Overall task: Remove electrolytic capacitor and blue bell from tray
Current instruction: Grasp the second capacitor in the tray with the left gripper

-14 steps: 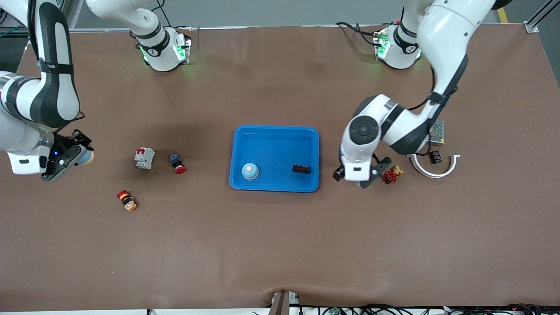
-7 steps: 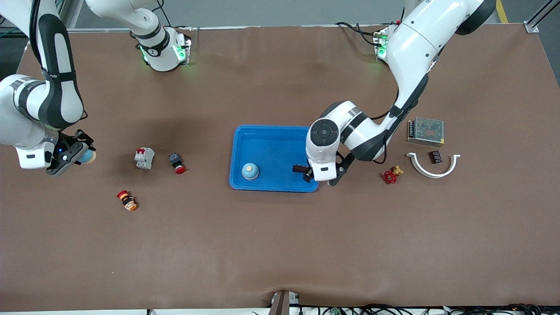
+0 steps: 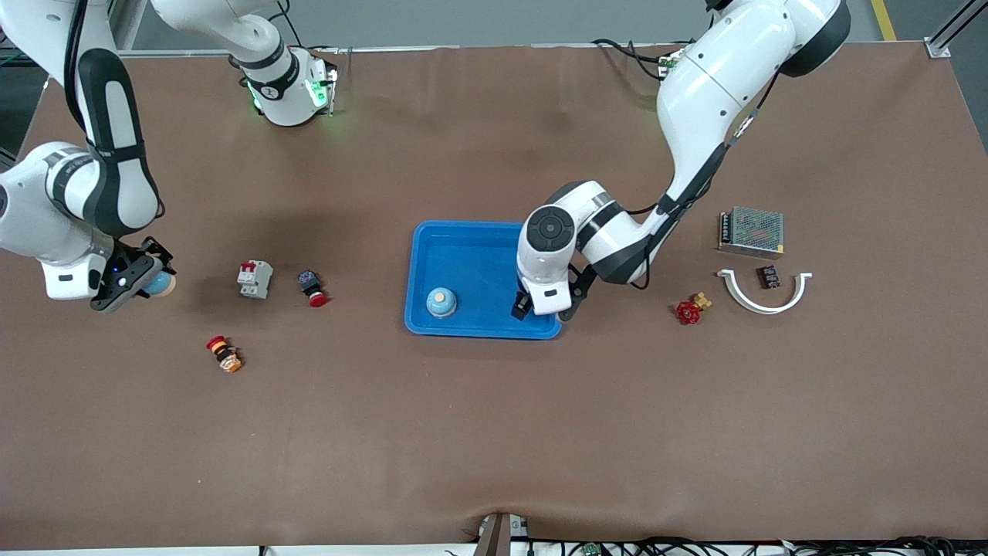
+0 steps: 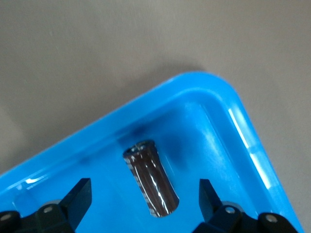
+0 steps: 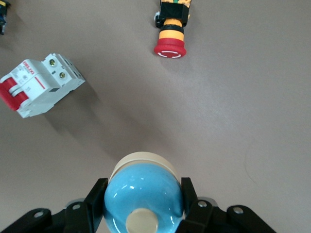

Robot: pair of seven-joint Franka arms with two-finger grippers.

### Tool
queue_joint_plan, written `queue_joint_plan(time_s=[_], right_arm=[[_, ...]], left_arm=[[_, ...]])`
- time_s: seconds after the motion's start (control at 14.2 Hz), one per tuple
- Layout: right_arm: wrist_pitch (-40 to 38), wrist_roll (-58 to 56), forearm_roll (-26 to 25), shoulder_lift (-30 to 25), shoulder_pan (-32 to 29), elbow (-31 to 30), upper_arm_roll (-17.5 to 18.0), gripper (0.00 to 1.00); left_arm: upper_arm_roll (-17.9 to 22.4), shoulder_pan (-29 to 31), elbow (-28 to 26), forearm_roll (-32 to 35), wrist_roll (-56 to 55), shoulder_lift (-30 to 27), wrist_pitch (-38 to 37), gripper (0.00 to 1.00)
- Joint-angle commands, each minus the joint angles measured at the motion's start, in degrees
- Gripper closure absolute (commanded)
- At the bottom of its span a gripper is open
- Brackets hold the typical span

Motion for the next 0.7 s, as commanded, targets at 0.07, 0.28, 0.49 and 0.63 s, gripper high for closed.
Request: queue_joint_plan(time_s=[0.07,0.28,0.49,0.63], right_arm=[[1.8,-8.9,11.4,4.8,-0.8,-0.6,0.6,0.61],[2.7,-16.3,19.9,8.1,-0.8,-0.6,0.7,0.61],[2.8,-20.2,24.7,10.3,-0.5,-0.6,0.8,0.61],[2.8,-20.6,25.4,10.5,-0.5,-0.7,0.8,0.61]], left_arm=[[0.6,-0.9,1.5,-0.1,-0.9,1.7,1.6,0.16],[0.6,-0.8,1.5,0.1,-0.8,2.2,1.7,0.24],[0.6,-0.7,1.4,0.3,-0.3,2.1,1.6,0.48],[0.9,-0.7,1.4,0.3,-0.2,2.2,1.5,0.59]])
